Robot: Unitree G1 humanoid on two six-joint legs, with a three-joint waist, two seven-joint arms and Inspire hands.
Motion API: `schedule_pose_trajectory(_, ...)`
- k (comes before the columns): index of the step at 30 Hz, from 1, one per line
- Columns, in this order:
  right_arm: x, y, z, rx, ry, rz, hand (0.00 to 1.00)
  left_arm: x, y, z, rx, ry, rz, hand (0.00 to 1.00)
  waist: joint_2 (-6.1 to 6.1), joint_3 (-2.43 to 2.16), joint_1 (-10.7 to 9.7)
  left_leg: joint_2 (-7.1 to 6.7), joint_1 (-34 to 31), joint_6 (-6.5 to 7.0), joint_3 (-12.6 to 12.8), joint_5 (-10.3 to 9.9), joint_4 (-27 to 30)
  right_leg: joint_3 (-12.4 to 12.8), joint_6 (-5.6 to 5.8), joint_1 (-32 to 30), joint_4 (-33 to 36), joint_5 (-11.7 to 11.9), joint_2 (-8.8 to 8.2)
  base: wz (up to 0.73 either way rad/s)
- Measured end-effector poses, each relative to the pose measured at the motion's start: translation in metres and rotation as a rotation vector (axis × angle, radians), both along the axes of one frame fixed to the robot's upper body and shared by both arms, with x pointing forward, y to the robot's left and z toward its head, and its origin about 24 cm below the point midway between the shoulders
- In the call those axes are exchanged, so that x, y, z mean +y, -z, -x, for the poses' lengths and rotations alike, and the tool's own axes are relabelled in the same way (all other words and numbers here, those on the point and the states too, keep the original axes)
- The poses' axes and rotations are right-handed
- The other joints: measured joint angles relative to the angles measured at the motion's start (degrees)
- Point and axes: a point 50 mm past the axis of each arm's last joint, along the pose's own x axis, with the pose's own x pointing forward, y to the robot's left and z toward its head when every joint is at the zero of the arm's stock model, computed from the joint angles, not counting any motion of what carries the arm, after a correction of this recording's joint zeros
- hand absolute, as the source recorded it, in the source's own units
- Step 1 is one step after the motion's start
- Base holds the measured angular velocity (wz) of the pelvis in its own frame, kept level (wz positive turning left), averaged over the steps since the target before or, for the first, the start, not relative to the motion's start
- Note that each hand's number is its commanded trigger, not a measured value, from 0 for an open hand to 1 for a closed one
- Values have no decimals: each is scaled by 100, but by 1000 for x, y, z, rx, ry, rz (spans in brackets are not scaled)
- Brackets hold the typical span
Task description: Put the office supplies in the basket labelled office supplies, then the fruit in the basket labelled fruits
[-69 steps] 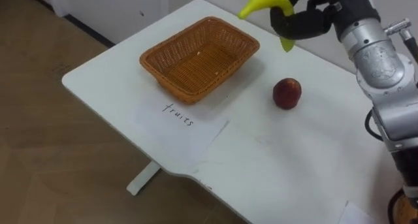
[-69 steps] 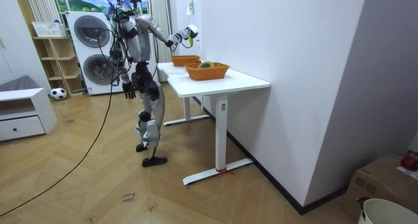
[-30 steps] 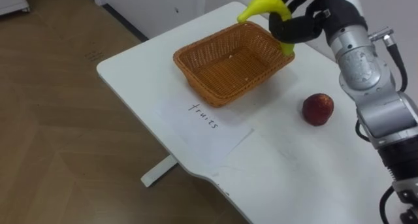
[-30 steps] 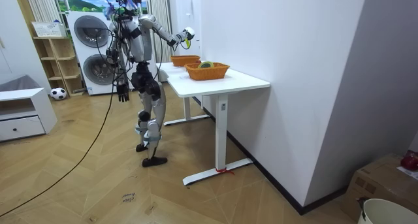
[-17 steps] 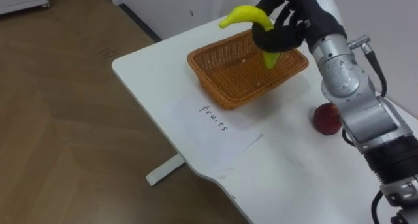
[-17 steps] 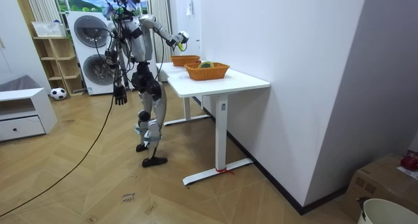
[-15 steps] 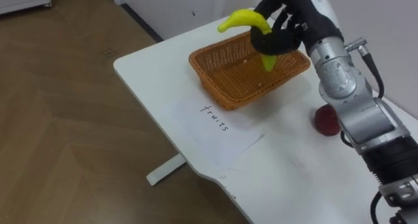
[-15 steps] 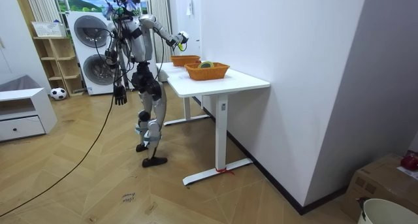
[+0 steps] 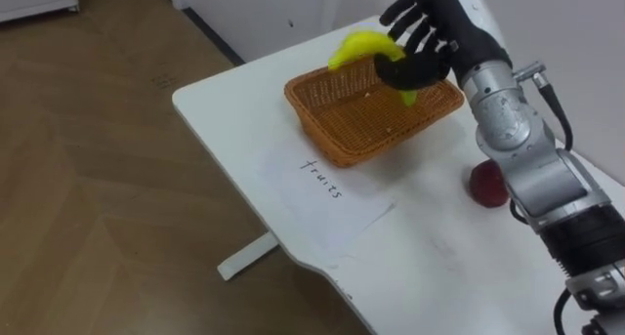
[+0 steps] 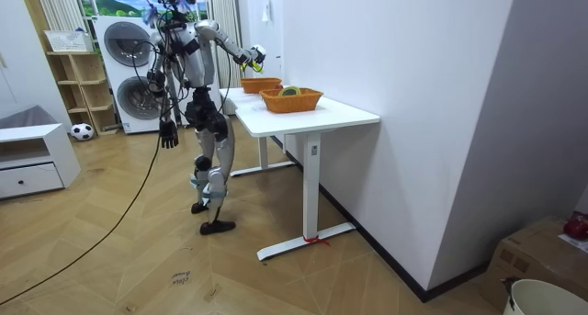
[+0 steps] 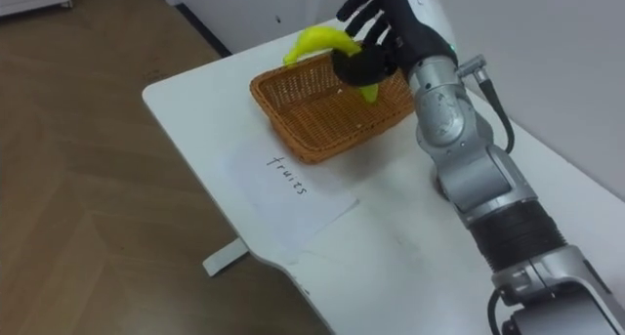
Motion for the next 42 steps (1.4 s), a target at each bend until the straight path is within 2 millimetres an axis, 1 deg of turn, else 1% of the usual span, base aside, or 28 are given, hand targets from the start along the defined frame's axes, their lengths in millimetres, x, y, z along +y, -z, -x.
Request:
schedule_pose_trajectory(2, -2, 2, 0, 10, 7, 3, 0, 0, 0, 1, 8, -1, 10, 0, -1, -1, 0, 0, -10, 0, 0, 0, -1, -3, 0, -14, 0, 0, 0, -2)
schedule_pose_trajectory(3, -2, 3, 0, 12, 7, 4, 0, 0, 0, 1, 10, -1, 13, 0, -17, -13, 0, 0, -16, 0, 3, 0, -1, -5, 0, -23, 0, 0, 0, -4)
schedule_pose_trajectory(5, -1, 3, 0, 13, 7, 5, 0, 0, 0, 1, 11, -1, 13, 0, -11, -9, -4, 0, -15, -1, 8, 0, 0, -7, 0, -24, 0, 0, 0, 0)
schedule_pose_trajectory(7, -2, 3, 0, 14, 7, 5, 0, 0, 0, 1, 13, -1, 14, 0, -20, -15, -19, -1, -12, -1, 9, 0, 0, -1, 0, -10, 0, 0, 0, 0)
schedule_pose_trajectory(13, -1, 4, 0, 22, 5, 8, 0, 0, 0, 2, 22, -3, 24, 0, -9, -8, -31, -5, 2, 0, -4, 0, 3, 7, 0, 44, -17, 0, 5, 0)
schedule_pose_trajectory(14, -1, 4, 0, 24, 5, 7, 0, 0, 0, 2, 22, -4, 23, 0, -18, -15, -34, -5, 2, 0, -3, 0, 2, 9, 0, 47, -17, 0, 5, 0)
schedule_pose_trajectory(15, -2, 5, 0, 28, 7, 8, 0, 0, 0, 2, 23, -5, 21, 0, 2, -2, -43, -5, -2, -1, -3, 0, 5, 9, 0, 49, -16, 0, 4, 0)
schedule_pose_trajectory(17, -2, 5, 0, 30, 6, 9, 0, 1, 0, 2, 27, -7, 19, 0, -18, -16, -58, -5, -9, -1, -3, 0, 11, 7, 0, 43, -15, 0, 4, 0)
schedule_pose_trajectory(22, -2, 5, -1, 31, 5, 11, 0, 1, 0, 3, 34, -12, 14, 0, -12, -24, -138, -6, -16, -1, -2, -1, 12, 4, 0, 40, -15, 0, 4, 0)
schedule_pose_trajectory(24, -3, 5, -1, 31, 7, 10, 0, 1, 0, 3, 35, -12, 15, 0, 4, -42, -220, -11, -16, -1, -7, -1, 14, 9, 0, 44, -16, 0, 4, 0)
schedule_pose_trajectory(25, -3, 5, -1, 30, 8, 9, 0, 1, 0, 2, 34, -12, 15, 0, 12, -43, -237, -11, -13, -1, -5, -1, 15, 15, 0, 45, -16, 0, 4, 0)
schedule_pose_trajectory(28, -6, 3, -1, 25, 16, 4, 0, 1, -1, -2, 17, -7, 14, 0, 54, -47, -296, -11, -4, -1, 16, 0, 14, 144, 0, 40, -21, 0, 8, -3)
schedule_pose_trajectory(31, -9, 0, -2, 17, 31, -15, 0, 1, -1, -6, 2, 0, 12, 0, 126, -56, -360, -10, 3, -1, 31, 0, 12, 158, 0, 33, -25, 0, 7, -4)
schedule_pose_trajectory(34, -14, -3, -2, 1, 50, -43, 0, 1, -1, -7, -5, 3, 14, 0, 181, -100, -404, -12, -6, -1, 57, 0, 2, 140, 0, 45, -91, 0, 15, -3)
schedule_pose_trajectory(35, -15, -4, -2, -5, 54, -49, 0, 1, -1, -8, -8, 4, 15, 0, 188, -103, -413, -12, -6, -1, 56, 0, 1, 140, 0, 45, -90, 0, 15, 0)
schedule_pose_trajectory(37, -18, -7, -2, -8, 62, -91, 0, -1, -1, -7, -13, 5, 21, 0, 232, -108, -489, -12, -4, -1, 77, 1, -4, 152, 0, 42, -91, 0, 11, 0)
schedule_pose_trajectory(40, -18, -6, -2, 3, 59, -140, 0, -1, -1, -7, -14, 3, 21, 0, 245, -107, -523, -10, 9, 1, 98, 2, -9, 182, 0, 46, -92, 0, 10, -3)
schedule_pose_trajectory(42, -19, -3, -1, 27, 56, -201, 0, -4, 0, -8, -22, 1, 16, 0, 266, -92, -548, -9, 57, 5, 128, 4, -17, 247, 0, 81, -92, 0, 6, -5)
